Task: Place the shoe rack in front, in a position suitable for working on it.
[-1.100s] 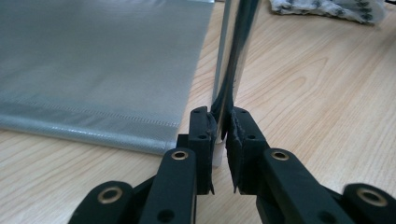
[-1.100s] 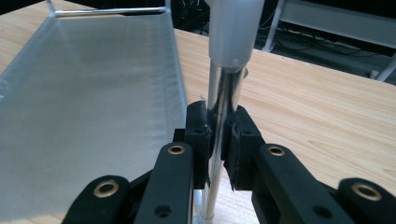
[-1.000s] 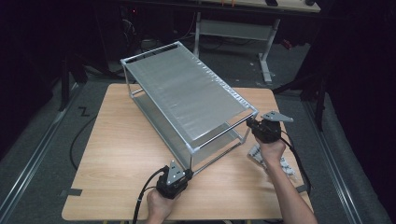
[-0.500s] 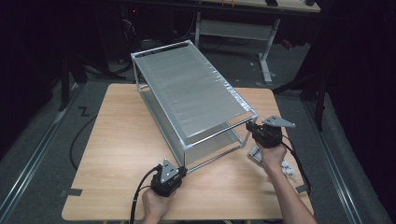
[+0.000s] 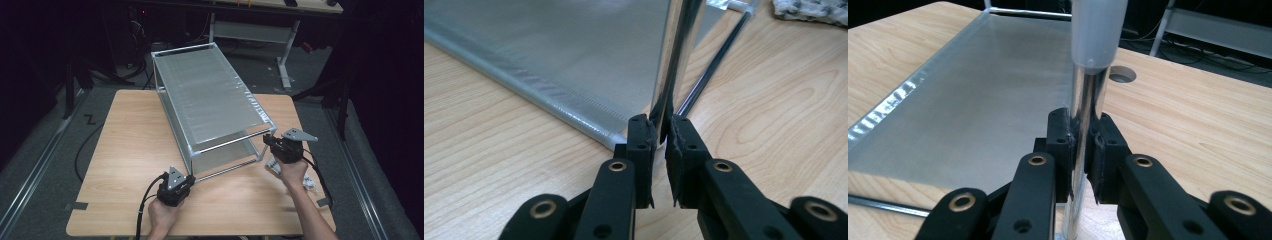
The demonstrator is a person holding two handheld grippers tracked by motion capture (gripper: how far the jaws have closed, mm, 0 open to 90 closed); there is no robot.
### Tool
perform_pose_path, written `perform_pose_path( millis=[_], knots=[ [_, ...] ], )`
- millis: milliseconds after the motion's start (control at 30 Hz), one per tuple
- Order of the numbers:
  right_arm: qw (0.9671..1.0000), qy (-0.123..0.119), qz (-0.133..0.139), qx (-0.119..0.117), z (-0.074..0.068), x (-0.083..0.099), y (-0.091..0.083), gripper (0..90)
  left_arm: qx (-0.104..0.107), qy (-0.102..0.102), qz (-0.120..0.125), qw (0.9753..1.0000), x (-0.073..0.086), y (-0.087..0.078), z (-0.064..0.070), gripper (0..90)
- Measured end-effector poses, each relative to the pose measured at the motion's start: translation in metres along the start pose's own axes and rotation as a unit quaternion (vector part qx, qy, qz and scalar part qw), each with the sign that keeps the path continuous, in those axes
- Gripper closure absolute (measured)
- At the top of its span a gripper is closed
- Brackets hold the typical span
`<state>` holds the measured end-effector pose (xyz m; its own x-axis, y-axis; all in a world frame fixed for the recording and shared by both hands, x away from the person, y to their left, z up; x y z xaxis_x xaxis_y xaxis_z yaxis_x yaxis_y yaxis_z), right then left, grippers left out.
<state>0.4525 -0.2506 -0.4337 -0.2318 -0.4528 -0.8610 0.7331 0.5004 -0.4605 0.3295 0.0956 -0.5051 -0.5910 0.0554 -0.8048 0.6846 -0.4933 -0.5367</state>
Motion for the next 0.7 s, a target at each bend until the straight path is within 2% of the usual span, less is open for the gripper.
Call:
perform_pose_path(
  millis=[467,700],
  knots=[
    [0.9998,-0.011,0.005,-0.015,-0.01,0.005,-0.013,81.4,-0.011,-0.023,0.001,0.9997,-0.004,-0.001,-0.012,80.8],
    [0.9995,-0.017,-0.002,-0.028,-0.015,0.005,-0.018,81.4,-0.017,-0.03,-0.001,0.9994,-0.007,-0.001,-0.018,80.8]
  ],
)
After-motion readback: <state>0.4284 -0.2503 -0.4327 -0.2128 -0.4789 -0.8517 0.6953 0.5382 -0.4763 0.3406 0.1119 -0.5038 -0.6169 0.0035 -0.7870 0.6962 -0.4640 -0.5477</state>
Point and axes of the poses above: each handheld gripper's, and its own axes: y roughly forward along the jaws, x roughly out of its underside, z roughly to its right, the point moved 2 cm from there along y, roughly forward along the jaws, and after that the axes turned 13 degrees about -y, right-handed, at the moved point
